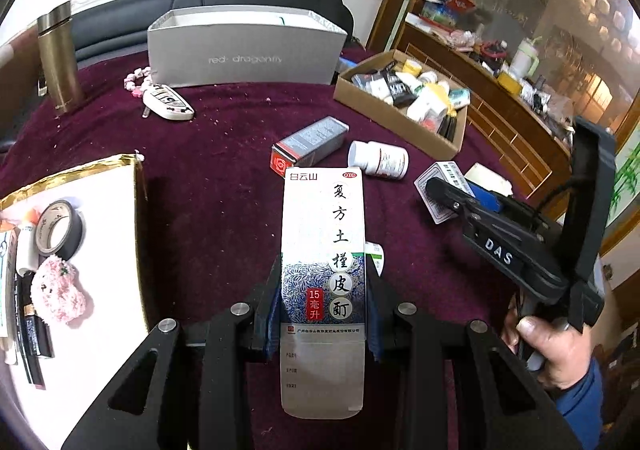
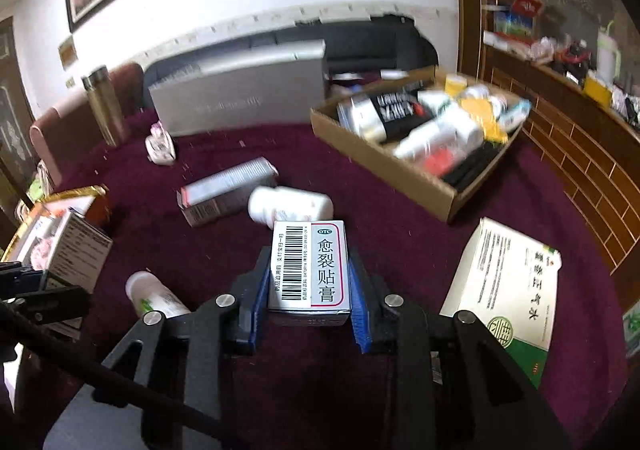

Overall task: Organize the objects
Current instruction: 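Carry both medicine boxes over the white tray with both grippers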

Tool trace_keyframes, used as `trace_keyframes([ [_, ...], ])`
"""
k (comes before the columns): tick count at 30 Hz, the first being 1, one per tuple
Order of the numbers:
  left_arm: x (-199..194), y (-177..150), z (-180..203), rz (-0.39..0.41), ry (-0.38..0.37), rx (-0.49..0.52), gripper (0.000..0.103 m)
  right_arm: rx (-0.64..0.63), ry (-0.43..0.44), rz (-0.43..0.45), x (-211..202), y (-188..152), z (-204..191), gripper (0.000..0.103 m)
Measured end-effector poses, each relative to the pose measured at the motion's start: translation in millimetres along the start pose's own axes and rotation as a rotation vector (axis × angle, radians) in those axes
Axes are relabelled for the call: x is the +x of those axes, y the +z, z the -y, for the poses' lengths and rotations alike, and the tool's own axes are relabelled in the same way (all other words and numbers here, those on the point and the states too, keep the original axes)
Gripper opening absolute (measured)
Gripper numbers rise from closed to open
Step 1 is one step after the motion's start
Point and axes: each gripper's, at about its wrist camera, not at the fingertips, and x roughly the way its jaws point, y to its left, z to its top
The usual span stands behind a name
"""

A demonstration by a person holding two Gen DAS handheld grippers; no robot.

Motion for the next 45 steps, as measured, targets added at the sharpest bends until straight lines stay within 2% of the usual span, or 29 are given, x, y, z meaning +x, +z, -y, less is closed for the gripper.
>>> trace_keyframes([
  [4, -14.5, -1.6, -10.2, 0.017, 0.002, -0.024, 0.029, -0.04, 0.021, 0.025, -3.1, -0.2, -14.1, 0.031],
  [10, -38.6, -11.7, -34.1, 0.05, 0.097, -0.055, 0.029, -0.055, 0.035, 0.011, 0.5, -3.5, -19.6, 0.031],
  [16, -54.2, -15.8, -66.0, 0.087, 0.156, -0.105, 0.029, -0.053, 0.032, 0.007, 2.1, -5.4, -18.8, 0.031],
  [20, -63.9, -19.8, -85.9, 0.097, 0.165, -0.141, 0.029, -0.057, 0.027, 0.006, 2.7, -6.1, -19.1, 0.031],
  [25, -63.3, -32.6, -101.7, 0.061, 0.153, -0.162, 0.029, -0.055, 0.033, 0.014, 0.4, -5.3, -19.7, 0.031],
  [30, -48.9, -41.2, -113.4, 0.002, 0.176, -0.172, 0.029, -0.029, 0.044, 0.037, -9.3, -0.8, -26.9, 0.031],
  [35, -38.6, -48.4, -122.8, -0.053, 0.18, -0.188, 0.029, -0.005, 0.181, 0.018, -23.4, 8.7, -69.7, 0.031],
  [40, -32.7, -52.9, -130.9, -0.085, 0.175, -0.216, 0.029, -0.053, 0.329, -0.085, -13.1, 29.2, -142.0, 0.032],
  [45, -27.0, -55.5, -135.2, -0.105, 0.17, -0.234, 0.029, -0.157, 0.343, -0.157, 14.1, 41.1, -206.1, 0.032],
])
